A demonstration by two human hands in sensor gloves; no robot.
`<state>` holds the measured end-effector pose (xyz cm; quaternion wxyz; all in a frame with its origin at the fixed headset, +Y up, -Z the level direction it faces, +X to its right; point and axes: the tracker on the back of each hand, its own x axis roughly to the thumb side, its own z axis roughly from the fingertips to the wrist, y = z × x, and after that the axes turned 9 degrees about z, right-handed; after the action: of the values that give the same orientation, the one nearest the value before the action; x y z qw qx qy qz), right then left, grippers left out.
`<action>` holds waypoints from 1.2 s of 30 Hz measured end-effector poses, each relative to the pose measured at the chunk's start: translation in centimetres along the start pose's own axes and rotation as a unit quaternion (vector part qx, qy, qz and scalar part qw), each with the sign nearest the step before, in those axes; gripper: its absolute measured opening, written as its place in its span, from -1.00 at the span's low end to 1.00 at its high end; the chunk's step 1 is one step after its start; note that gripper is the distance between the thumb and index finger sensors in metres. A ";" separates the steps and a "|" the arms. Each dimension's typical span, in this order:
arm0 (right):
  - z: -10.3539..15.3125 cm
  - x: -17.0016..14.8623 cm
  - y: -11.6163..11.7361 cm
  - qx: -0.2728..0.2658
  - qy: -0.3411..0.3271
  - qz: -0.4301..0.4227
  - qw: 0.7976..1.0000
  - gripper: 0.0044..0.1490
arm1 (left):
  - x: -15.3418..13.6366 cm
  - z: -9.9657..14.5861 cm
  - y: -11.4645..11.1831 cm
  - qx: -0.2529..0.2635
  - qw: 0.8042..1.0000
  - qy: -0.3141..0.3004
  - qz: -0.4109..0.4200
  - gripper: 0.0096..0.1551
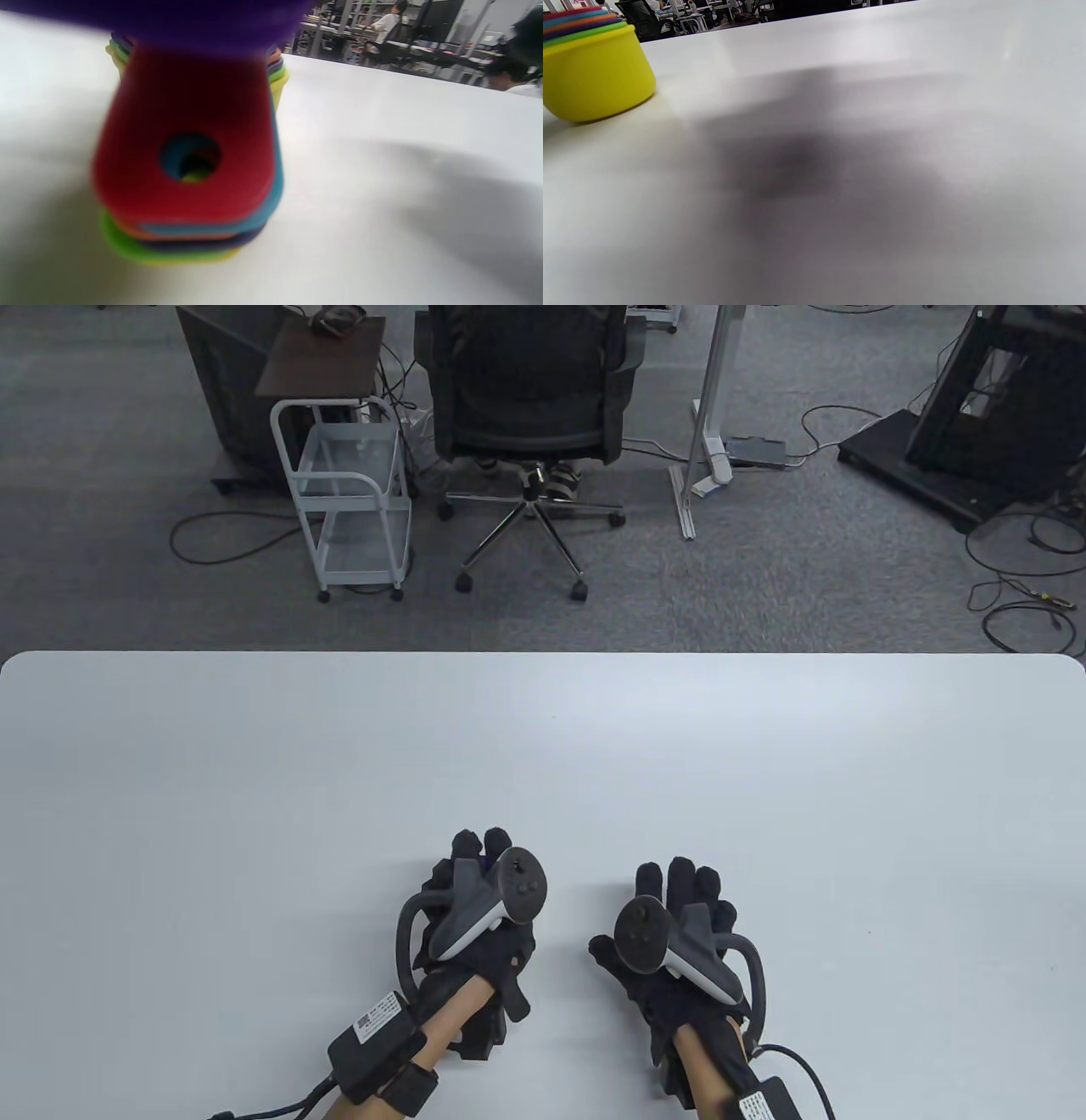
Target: Nest plastic measuring cups
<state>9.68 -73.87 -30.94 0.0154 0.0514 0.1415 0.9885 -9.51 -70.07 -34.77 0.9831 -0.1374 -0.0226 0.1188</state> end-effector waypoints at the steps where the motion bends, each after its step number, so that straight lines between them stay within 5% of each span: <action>1: 0.0 0.0 0.0 0.001 0.001 -0.002 1.000 0.26 | -0.1 -0.2 -0.2 0.006 1.000 0.005 -0.006 -0.15; 21: 0.1 0.0 -0.1 0.028 0.000 -0.015 0.999 0.27 | -0.4 -0.9 -1.8 -0.010 1.000 -0.001 -0.013 -0.15; 26: 0.2 0.0 -0.2 0.021 -0.002 -0.014 1.000 0.27 | -0.9 0.8 0.9 0.010 0.998 -0.053 0.025 -0.10; 29: 0.4 0.2 -0.3 0.010 -0.007 -0.012 1.000 0.26 | -2.5 2.7 3.1 -0.001 0.991 -0.125 0.056 -0.12; 36: 0.7 0.9 -0.7 -0.022 -0.018 0.012 1.000 0.26 | -10.3 4.3 3.6 0.018 0.990 -0.136 -0.013 0.05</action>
<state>8.91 -72.99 -30.40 0.0074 0.0709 0.1185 0.9904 -20.70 -68.01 -31.79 0.9746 -0.1021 -0.1562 0.1237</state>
